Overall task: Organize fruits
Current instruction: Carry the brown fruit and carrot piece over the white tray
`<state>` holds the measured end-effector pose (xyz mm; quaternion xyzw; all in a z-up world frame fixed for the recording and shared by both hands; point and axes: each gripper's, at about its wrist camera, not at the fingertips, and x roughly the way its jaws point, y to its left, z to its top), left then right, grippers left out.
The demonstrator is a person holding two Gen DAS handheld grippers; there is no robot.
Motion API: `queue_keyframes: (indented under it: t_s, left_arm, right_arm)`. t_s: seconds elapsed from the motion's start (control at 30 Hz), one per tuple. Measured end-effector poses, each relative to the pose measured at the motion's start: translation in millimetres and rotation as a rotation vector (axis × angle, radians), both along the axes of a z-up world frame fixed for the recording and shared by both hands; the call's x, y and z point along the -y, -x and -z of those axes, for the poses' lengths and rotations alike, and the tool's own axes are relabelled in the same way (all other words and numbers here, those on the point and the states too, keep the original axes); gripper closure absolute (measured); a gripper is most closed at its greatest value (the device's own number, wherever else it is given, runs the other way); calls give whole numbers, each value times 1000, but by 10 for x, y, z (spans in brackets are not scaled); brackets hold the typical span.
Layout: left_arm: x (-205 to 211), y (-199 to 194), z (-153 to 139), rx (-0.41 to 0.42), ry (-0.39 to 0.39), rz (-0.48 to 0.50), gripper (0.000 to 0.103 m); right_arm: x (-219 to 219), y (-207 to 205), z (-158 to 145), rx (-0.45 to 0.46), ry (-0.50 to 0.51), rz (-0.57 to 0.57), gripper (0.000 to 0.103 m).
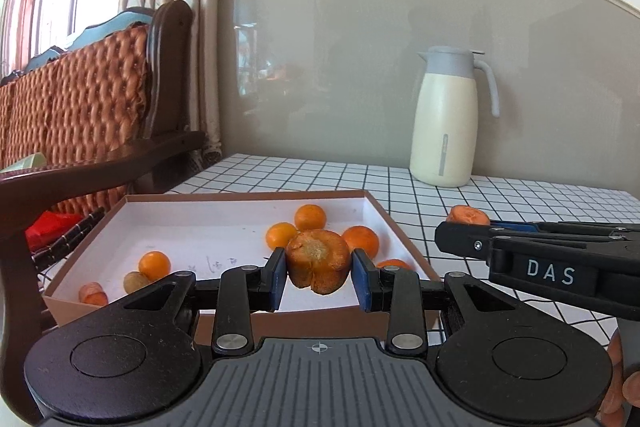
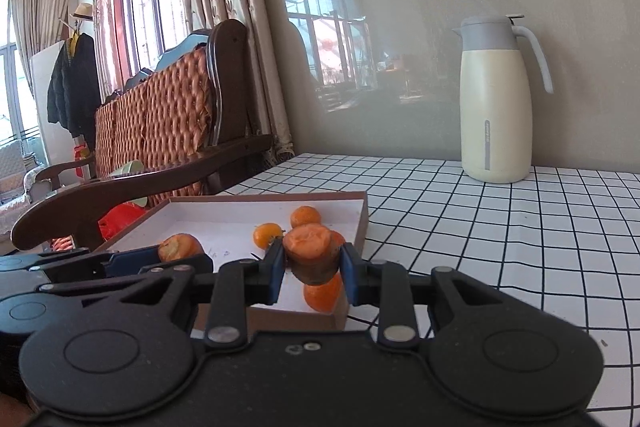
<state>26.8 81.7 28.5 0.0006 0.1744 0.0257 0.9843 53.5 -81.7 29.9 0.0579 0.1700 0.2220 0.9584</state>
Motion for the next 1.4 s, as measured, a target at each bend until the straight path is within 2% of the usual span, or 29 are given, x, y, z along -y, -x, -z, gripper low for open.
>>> queue_keyframes:
  t_s: [0.17, 0.63, 1.13, 1.4]
  left_arm:
    - [-232, 9, 2, 13, 11, -63, 68]
    - [-729, 26, 11, 61, 30, -220, 68]
    - [-870, -198, 35, 56, 22, -269, 68]
    - [-945, -305, 98, 23, 20, -289, 68]
  right_arm:
    - [-135, -26, -38, 39, -14, -21, 82]
    - [-394, -130, 0, 54, -19, -33, 82]
    - [-567, -288, -2, 78, -10, -16, 82]
    - [-579, -417, 67, 35, 0, 19, 82]
